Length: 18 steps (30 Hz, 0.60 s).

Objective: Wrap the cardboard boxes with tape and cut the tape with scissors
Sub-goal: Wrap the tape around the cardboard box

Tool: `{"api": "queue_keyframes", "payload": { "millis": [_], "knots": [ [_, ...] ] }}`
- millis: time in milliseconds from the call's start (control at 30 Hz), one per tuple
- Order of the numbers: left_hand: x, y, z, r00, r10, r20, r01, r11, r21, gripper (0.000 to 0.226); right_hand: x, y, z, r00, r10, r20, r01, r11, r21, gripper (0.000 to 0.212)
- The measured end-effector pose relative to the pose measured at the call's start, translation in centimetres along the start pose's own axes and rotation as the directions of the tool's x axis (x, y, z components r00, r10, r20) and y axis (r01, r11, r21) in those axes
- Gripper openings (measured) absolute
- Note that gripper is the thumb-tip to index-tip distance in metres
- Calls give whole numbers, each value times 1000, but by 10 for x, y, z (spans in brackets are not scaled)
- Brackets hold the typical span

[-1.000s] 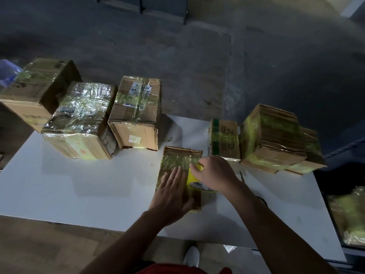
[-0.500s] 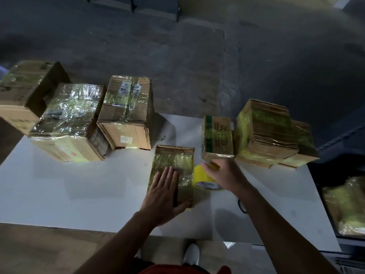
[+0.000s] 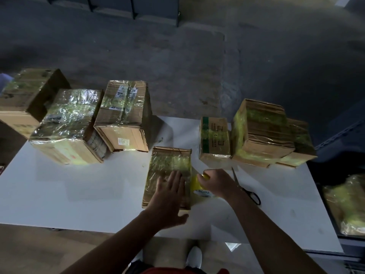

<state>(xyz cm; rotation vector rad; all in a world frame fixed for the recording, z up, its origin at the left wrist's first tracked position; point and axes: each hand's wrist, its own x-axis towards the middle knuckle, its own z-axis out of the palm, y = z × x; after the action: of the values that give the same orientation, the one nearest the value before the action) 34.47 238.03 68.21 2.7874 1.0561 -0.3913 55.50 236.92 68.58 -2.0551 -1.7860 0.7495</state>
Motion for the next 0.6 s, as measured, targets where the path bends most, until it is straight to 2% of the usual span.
{"api": "queue_keyframes", "payload": {
  "millis": [133, 300, 467, 533, 600],
  "knots": [
    [11, 18, -19, 995, -39, 89, 38, 999, 14, 98, -1, -1, -2, 993, 84, 87, -85, 996, 6, 40],
    [8, 6, -24, 996, 42, 76, -43, 999, 12, 65, -3, 4, -2, 976, 176, 129, -178, 984, 2, 44],
    [6, 1, -27, 990, 135, 33, -136, 991, 15, 57, -3, 4, 0, 977, 200, 70, -202, 979, 25, 41],
    [4, -5, -29, 991, 131, -36, -131, 991, -5, 55, -4, -1, -3, 978, 209, 3, -209, 975, 71, 39],
    [-2, -13, -34, 980, 129, -153, -138, 989, -52, 53, -3, -11, -13, 988, 135, -74, -127, 986, 109, 36]
  ]
}}
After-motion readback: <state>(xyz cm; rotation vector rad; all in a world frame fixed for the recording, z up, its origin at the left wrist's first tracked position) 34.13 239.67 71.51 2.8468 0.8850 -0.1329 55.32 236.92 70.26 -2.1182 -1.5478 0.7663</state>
